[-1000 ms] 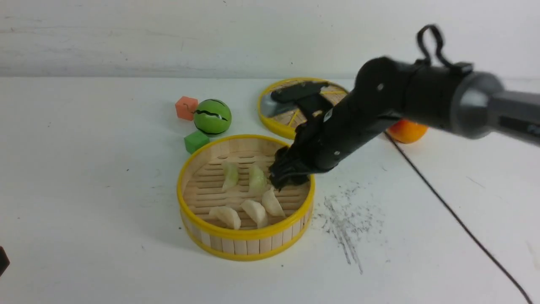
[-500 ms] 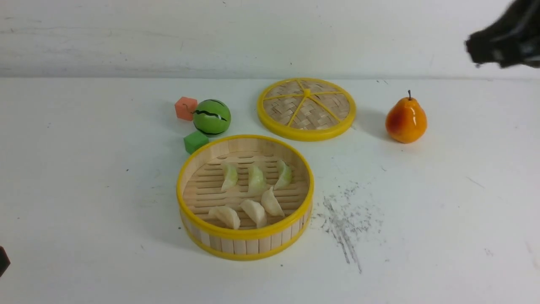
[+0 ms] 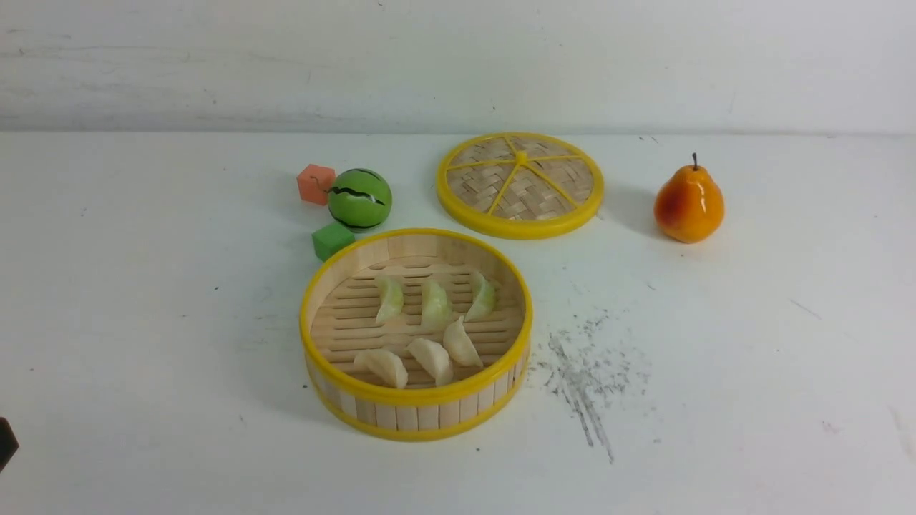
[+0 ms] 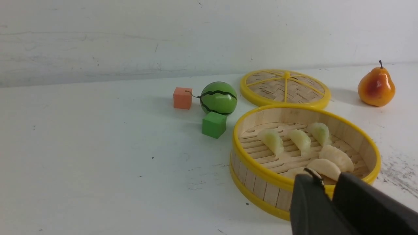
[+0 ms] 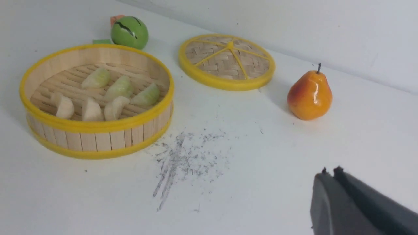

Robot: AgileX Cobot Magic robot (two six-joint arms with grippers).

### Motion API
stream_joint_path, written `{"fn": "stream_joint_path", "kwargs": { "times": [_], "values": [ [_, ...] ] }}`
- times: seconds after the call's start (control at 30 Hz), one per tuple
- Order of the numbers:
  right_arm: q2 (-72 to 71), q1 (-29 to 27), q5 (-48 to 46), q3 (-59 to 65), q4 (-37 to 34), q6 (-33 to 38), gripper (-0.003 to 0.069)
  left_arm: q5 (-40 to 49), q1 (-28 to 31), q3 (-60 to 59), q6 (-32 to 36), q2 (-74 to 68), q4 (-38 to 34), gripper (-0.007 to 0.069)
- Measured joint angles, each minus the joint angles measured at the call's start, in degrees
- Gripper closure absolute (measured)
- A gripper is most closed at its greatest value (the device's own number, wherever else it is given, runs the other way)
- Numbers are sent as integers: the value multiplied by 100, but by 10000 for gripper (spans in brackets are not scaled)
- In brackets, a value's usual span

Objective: Put the dumplings into the steamer on the white table.

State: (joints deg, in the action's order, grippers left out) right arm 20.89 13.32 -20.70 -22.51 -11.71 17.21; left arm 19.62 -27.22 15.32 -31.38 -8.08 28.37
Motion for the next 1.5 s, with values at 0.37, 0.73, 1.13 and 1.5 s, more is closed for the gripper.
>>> {"fn": "stream_joint_path", "kwargs": {
  "times": [0.37, 0.73, 1.13, 1.5],
  "values": [
    [-819, 0, 344, 2373, -223, 0, 659, 0, 0, 0, 0, 0, 0, 507],
    [-1625, -279, 451, 2402, -223, 0, 647, 36, 0, 0, 0, 0, 0, 500],
    [-2149, -1575, -60, 2377, -265, -247, 676, 46, 0, 0, 0, 0, 0, 488],
    [-2151, -1626, -92, 2360, 1427, -2790, 679, 46, 0, 0, 0, 0, 0, 478]
  ]
}}
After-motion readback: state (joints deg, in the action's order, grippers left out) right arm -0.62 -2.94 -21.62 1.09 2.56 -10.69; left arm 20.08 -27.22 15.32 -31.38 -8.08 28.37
